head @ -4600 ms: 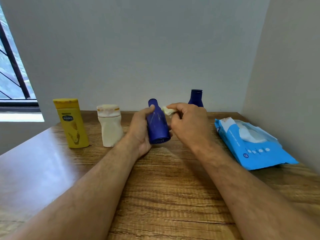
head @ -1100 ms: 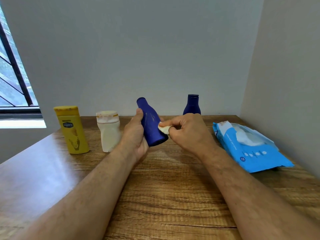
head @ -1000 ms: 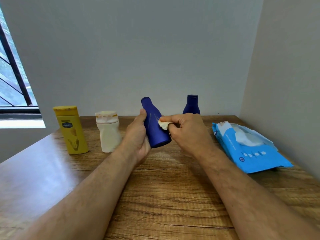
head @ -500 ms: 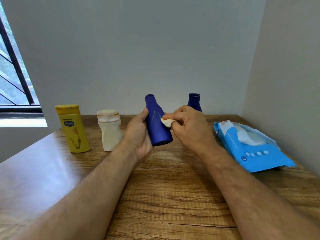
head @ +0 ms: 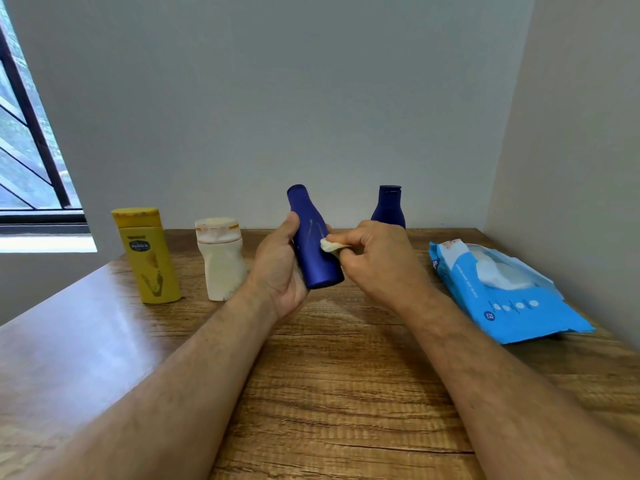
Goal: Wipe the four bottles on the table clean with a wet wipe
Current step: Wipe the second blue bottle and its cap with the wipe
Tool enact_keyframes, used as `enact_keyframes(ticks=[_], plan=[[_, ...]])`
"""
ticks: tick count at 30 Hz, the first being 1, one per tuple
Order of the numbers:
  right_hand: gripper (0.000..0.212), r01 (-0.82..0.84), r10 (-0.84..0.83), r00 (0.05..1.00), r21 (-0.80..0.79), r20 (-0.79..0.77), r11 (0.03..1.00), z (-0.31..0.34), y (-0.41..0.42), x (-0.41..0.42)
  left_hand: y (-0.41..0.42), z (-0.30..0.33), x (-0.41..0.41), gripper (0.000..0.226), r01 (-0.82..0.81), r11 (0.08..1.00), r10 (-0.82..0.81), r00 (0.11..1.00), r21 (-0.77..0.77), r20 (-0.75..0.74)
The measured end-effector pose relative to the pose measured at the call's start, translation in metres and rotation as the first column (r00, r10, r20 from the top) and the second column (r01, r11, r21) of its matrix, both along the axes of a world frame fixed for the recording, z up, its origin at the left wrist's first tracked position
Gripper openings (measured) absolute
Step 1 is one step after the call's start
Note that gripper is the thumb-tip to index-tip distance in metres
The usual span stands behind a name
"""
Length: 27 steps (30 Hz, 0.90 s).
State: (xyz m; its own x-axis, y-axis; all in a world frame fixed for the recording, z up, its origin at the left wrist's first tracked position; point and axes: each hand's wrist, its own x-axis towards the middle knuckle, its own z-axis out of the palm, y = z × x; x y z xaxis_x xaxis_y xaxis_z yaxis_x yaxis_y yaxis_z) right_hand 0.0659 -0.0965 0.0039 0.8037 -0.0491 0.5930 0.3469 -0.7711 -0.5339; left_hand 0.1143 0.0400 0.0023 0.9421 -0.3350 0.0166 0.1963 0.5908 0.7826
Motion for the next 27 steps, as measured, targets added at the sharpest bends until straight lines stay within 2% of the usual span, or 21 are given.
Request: enact_keyframes(ticks=[4, 9, 14, 19, 23, 27], plan=[[0.022, -0.051, 0.052, 0.999, 0.094, -0.004, 0.994, 0.002, -0.001, -0.002, -0.001, -0.001, -0.002, 0.050, 0.024, 1.000, -0.024, 0.999, 0.014, 0.031], [0.023, -0.165, 0.165, 0.986, -0.038, -0.016, 0.986, 0.005, 0.003, -0.010, 0.002, 0.001, 0.006, 0.058, -0.086, 0.996, 0.086, 0.996, -0.028, 0.021], [0.020, -0.070, 0.072, 0.997, -0.134, 0.008, 0.988, 0.006, 0.004, -0.008, 0.000, 0.001, 0.005, 0.059, -0.091, 0.996, 0.092, 0.996, -0.024, 0.014], [0.021, -0.001, 0.000, 0.998, 0.016, 0.065, 1.000, 0.004, 0.000, -0.004, -0.005, 0.000, -0.004, 0.054, -0.010, 0.999, 0.008, 0.999, 0.035, 0.051], [0.016, -0.106, 0.107, 0.993, 0.032, -0.040, 0.994, 0.006, 0.000, -0.008, 0.000, 0.001, 0.003, 0.059, -0.090, 0.995, 0.089, 0.995, 0.034, 0.043], [0.018, -0.175, 0.174, 0.984, -0.045, -0.027, 0.984, 0.005, 0.002, -0.010, 0.001, 0.000, 0.005, 0.055, -0.150, 0.989, 0.149, 0.988, 0.013, 0.042]])
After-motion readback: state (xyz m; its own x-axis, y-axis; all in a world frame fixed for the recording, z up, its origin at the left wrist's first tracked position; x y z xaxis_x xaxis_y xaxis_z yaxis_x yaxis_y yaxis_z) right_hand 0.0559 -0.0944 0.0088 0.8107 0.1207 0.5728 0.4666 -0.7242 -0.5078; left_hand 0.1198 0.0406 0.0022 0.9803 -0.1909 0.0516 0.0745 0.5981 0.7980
